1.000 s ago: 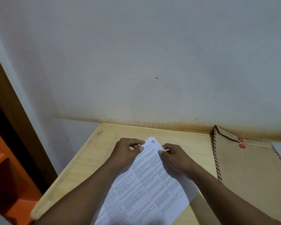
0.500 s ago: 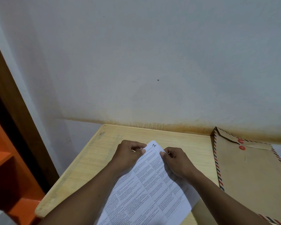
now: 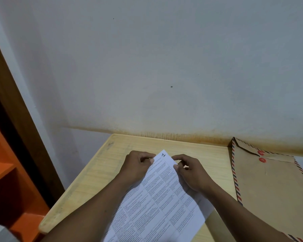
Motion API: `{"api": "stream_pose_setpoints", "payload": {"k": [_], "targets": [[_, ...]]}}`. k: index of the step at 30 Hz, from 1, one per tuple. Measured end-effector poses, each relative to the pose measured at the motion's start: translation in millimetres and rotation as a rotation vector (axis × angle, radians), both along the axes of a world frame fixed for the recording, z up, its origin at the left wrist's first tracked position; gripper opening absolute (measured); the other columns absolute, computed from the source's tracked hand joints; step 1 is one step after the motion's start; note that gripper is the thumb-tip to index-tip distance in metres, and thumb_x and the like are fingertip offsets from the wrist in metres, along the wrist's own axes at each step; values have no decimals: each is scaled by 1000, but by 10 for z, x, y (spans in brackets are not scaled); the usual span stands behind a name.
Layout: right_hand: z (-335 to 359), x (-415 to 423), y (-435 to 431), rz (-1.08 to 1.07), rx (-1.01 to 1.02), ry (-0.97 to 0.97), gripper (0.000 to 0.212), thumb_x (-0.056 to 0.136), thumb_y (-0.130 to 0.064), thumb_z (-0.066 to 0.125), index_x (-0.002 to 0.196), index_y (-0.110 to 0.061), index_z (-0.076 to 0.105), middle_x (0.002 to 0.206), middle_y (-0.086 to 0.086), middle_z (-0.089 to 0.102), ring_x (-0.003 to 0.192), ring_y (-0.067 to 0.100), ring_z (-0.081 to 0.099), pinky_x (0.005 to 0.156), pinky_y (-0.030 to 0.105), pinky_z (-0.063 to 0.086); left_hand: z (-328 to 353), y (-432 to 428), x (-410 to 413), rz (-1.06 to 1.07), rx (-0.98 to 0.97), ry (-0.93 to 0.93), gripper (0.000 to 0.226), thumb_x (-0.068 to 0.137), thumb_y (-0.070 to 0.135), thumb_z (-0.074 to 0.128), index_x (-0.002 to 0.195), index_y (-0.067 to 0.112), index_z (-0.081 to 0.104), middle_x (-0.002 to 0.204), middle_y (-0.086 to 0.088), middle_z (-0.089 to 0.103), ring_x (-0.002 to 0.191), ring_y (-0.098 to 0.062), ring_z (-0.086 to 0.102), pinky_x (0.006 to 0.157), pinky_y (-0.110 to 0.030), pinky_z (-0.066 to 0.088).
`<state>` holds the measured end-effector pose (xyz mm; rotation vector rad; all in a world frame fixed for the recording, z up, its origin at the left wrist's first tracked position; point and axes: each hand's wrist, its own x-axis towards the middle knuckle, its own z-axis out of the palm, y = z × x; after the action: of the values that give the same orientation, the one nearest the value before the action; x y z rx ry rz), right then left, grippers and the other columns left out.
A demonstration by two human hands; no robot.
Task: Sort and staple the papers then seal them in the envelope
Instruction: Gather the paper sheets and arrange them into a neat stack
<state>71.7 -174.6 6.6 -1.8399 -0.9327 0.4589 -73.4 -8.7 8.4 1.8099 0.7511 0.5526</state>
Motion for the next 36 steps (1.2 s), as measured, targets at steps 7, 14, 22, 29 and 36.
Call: {"api": "stream_pose_setpoints", "payload": {"k": [7,14,22,29,36], "targets": [[38,-6,-34,-4,48,150,16,95,-13,64,92,-23,75,69,4,68,72,21,68,81,45,57,69,-66,-15,49,71,21,19,96,19,69,109,27,80,90,1,78,87,-13,74,87,-37,61],[66,-20,3,-77,8,34,18,95,-17,62,94,-31,75,72,-6,70,76,18,72,80,37,57,150,-110,-32,6,89,48,22,99,19,64,104,32,81,96,13,78,89,-5,74,87,-36,61],[124,-141,37,-171,136,45,22,94,-12,66,93,-33,75,89,-6,76,80,18,74,75,35,61,209,-166,-12,62,143,2,23,97,21,70,117,27,78,89,10,76,80,-2,70,77,-22,55],[121,-150,-10,-175,157,72,22,93,-11,68,98,-30,79,88,-8,77,81,11,74,80,32,61,197,-178,-58,39,67,-7,20,94,23,72,111,31,79,85,3,77,81,-11,75,84,-36,63],[134,-151,1,-155,142,58,30,94,-11,65,89,-39,76,86,-12,78,80,3,73,77,27,61,194,-170,-43,18,15,7,24,94,17,72,112,31,80,94,2,78,92,-12,75,96,-37,59]]}}
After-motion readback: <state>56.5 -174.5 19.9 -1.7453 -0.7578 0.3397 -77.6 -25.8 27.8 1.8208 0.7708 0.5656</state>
